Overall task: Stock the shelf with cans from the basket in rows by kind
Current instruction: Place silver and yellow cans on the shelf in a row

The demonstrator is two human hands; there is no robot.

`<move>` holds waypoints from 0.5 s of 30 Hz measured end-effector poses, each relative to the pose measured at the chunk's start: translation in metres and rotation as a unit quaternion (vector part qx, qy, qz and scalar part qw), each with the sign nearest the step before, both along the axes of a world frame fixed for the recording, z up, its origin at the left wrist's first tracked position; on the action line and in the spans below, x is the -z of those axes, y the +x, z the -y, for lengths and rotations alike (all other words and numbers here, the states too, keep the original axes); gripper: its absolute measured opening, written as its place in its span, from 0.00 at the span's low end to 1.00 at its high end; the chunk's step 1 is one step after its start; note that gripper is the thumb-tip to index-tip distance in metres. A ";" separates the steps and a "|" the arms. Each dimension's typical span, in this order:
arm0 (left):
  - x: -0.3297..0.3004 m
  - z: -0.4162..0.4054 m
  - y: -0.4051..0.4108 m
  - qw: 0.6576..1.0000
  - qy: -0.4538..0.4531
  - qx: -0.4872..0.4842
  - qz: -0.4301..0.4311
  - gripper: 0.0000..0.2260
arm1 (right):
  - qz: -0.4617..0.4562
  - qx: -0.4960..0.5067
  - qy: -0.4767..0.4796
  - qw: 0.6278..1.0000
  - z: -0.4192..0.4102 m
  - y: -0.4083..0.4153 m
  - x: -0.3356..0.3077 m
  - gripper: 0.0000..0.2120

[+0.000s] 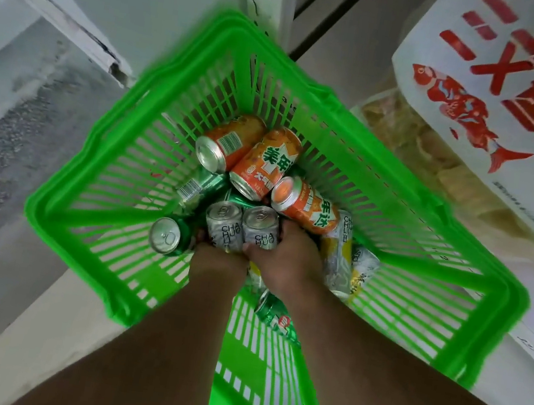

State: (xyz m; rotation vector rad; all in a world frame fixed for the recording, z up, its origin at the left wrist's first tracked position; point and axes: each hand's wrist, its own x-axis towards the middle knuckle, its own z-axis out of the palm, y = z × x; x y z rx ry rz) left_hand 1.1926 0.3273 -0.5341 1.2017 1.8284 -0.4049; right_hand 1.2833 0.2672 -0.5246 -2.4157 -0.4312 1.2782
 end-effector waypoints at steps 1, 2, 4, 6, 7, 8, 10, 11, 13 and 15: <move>-0.001 0.001 -0.001 1.000 0.013 0.021 0.012 0.25 | 0.011 -0.004 -0.003 1.000 -0.001 0.000 -0.001 0.30; -0.001 0.004 -0.002 0.998 0.029 0.049 0.018 0.28 | 0.016 -0.005 -0.006 1.000 -0.002 -0.001 -0.001 0.29; -0.004 0.003 -0.003 0.997 0.049 0.045 0.036 0.30 | 0.018 -0.006 -0.006 1.000 -0.003 -0.001 -0.002 0.32; -0.008 0.002 -0.003 0.996 0.038 0.056 0.054 0.30 | 0.016 0.005 0.003 1.000 -0.001 -0.001 0.001 0.36; -0.012 0.000 -0.001 0.995 0.022 0.074 0.068 0.31 | 0.013 0.010 0.007 1.000 0.001 -0.001 0.002 0.37; -0.013 -0.001 -0.001 0.995 0.015 0.064 0.080 0.32 | 0.008 0.016 0.013 1.000 0.003 0.001 0.001 0.37; -0.024 -0.002 -0.005 0.995 0.017 0.032 0.089 0.34 | -0.002 0.036 0.035 0.999 0.009 0.005 -0.012 0.36; -0.035 -0.003 -0.006 0.995 0.019 0.042 0.084 0.32 | -0.009 0.046 0.046 0.998 0.013 0.007 -0.022 0.33; -0.067 -0.002 -0.009 0.995 0.020 0.063 0.080 0.28 | -0.030 0.068 0.068 0.995 0.022 0.013 -0.051 0.23; -0.109 -0.003 -0.011 0.992 0.031 0.081 0.086 0.24 | -0.046 0.093 0.082 0.991 0.030 0.016 -0.088 0.18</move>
